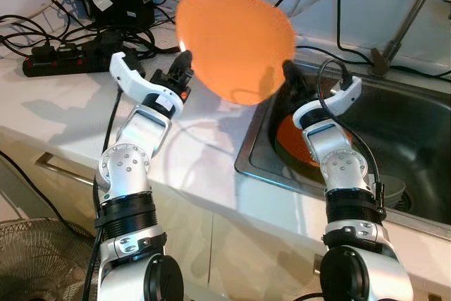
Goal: Kitchen organization
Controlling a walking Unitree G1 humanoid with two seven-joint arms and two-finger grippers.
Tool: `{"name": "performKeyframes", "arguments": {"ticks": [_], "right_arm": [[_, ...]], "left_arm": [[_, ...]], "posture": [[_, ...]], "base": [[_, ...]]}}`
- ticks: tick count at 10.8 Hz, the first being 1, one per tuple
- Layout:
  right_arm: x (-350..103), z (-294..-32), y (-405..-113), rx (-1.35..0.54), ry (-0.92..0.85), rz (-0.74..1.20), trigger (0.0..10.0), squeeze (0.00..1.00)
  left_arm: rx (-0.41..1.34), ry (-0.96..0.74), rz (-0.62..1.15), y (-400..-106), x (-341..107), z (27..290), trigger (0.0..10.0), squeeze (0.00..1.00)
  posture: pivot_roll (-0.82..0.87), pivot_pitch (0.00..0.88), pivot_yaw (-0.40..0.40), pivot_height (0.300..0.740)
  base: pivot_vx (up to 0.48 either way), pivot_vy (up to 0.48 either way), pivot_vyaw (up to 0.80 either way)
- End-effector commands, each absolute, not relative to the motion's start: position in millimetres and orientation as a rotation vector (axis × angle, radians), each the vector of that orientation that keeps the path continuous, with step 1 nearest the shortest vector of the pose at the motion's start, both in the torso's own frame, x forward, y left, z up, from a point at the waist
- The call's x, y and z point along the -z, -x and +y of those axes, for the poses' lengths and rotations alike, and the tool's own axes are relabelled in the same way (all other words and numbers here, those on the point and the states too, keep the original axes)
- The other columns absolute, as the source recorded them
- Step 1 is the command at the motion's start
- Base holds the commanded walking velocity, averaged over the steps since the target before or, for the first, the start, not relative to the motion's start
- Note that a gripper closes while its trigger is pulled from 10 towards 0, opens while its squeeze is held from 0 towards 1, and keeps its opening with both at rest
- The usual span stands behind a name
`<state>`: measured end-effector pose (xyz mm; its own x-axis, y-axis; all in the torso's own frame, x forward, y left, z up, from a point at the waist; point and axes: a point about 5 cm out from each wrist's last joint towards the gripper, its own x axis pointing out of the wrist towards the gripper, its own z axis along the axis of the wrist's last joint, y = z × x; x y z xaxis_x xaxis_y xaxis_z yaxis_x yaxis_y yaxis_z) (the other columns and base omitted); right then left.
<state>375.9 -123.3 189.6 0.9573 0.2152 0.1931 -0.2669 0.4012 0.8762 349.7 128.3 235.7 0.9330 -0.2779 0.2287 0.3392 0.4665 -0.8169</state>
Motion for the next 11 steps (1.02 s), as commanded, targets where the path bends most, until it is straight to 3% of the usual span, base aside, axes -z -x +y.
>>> {"name": "performKeyframes", "arguments": {"ticks": [1,4,5,6,11], "right_arm": [[-200,-125,-376,-0.335,-1.132,-0.089,10.0,0.0],[-203,-121,-373,-0.377,-1.139,-0.087,10.0,0.0],[-203,-121,-373,-0.38,-1.142,-0.091,7.1,0.0],[-205,-122,-372,-0.387,-1.148,-0.102,0.0,0.0],[-208,-124,-370,-0.406,-1.168,-0.123,0.0,0.0]], "left_arm": [[0.449,1.028,-0.108,-348,-248,120,10.0,0.0],[0.47,1.024,-0.097,-348,-247,116,10.0,0.0],[0.489,1.023,-0.095,-346,-247,113,10.0,0.0],[0.496,1.023,-0.094,-345,-248,112,10.0,0.0],[0.504,1.033,-0.078,-345,-246,109,10.0,0.0]], "posture": [[0.23,0.009,-0.019,0.74],[0.23,0.011,-0.021,0.74],[0.22,0.013,-0.02,0.74],[0.22,0.013,-0.02,0.74],[0.23,0.015,-0.019,0.74]], "base": [[0.0,0.0,0.0],[0.0,0.0,0.0],[0.0,0.0,0.0],[0.0,0.0,0.0],[0.0,0.0,0.0]]}}
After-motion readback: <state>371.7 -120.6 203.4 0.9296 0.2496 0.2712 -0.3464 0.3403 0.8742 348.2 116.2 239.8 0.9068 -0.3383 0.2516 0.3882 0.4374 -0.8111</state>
